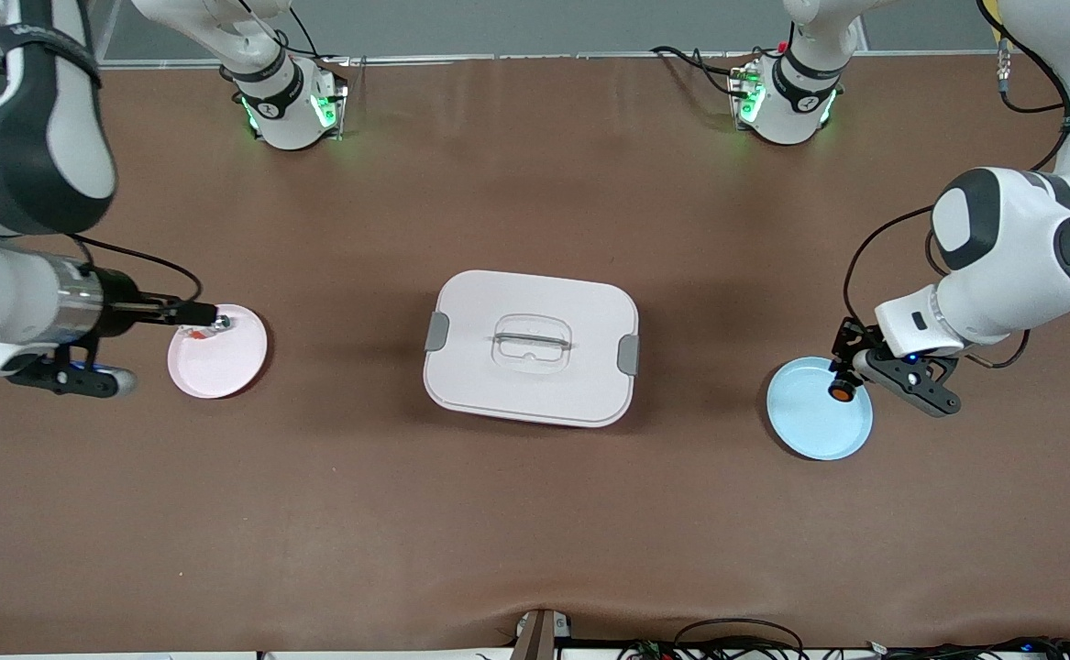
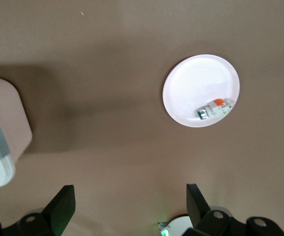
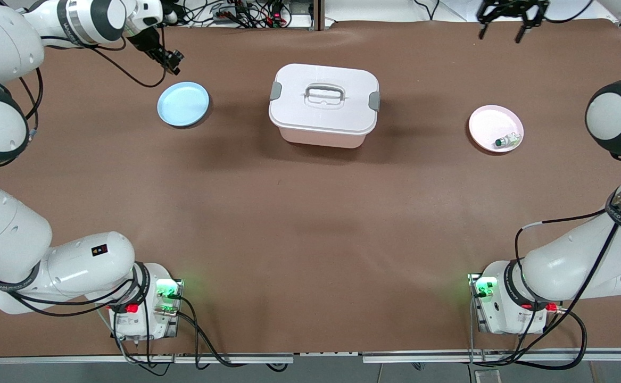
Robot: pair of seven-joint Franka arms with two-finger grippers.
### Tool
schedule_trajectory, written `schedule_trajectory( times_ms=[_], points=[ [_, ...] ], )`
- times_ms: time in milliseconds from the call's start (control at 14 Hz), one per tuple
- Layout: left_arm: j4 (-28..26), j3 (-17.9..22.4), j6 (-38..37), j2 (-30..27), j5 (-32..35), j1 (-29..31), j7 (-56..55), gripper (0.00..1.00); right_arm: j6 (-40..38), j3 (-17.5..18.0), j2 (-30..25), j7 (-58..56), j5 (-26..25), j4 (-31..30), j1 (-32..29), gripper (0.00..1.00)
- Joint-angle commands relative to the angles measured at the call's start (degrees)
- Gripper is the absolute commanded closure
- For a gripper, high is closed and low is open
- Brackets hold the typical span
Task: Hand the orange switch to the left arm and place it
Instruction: 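Carry the switch to the blue plate with the left gripper while the right gripper retracts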
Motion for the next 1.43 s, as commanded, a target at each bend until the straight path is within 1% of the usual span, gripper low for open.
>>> schedule_trajectory(
  times_ms=[0, 71, 143, 286, 429, 786, 929, 1071, 1214, 1357],
  points=[
    [-0.4, -0.6, -0.4, 1.9, 1.9, 1.5, 7.2, 1.0, -3.1, 1.2, -1.9, -5.2, -3.9, -0.2, -2.9, 0.0],
    [-0.3, -0.6, -0.4, 2.7, 3.6, 1.5, 8.8, 1.0, -4.0, 1.1, -2.3, -6.3, -5.3, -0.2, -3.1, 0.0],
    [-0.2, -0.6, -0.2, 3.3, 6.5, 1.5, 10.2, 1.0, -4.6, 1.0, -2.7, -6.7, -5.7, -0.2, -3.5, 0.0],
    [0.0, -0.7, 0.3, 5.3, 12.9, 1.5, 13.0, 1.0, -5.8, 1.2, -3.0, -6.8, -5.4, -0.2, -5.2, 0.0],
    [0.2, -0.7, 0.9, 6.4, 16.8, 1.5, 17.8, 1.0, -5.9, 1.3, -3.0, -6.8, -5.5, -0.2, -5.3, 0.0],
    [0.2, -0.5, 7.5, 11.2, 17.7, 1.8, 32.2, 1.0, -5.7, 1.0, -3.0, -6.7, -5.8, -0.2, -5.4, 0.0],
    [0.6, -0.5, 10.7, 13.4, 21.1, 2.5, 38.4, 1.0, -5.7, 1.1, -3.1, -6.7, -5.9, -0.2, -6.0, 0.0],
    [1.0, -0.6, 12.3, 15.6, 22.7, 4.0, 43.4, 1.0, -5.8, 1.3, -3.0, -6.0, -7.6, -0.2, -5.8, 0.0],
    [1.0, -0.5, 13.7, 16.4, 22.8, 3.9, 48.4, 1.0, -5.7, 1.1, -3.6, -5.9, -7.7, 1.4, -6.1, 0.0],
    [0.9, -0.5, 13.7, 16.8, 22.9, 3.9, 49.5, 1.0, -5.7, 1.2, -3.9, -5.8, -7.4, 3.2, -7.1, 0.0]
  ],
)
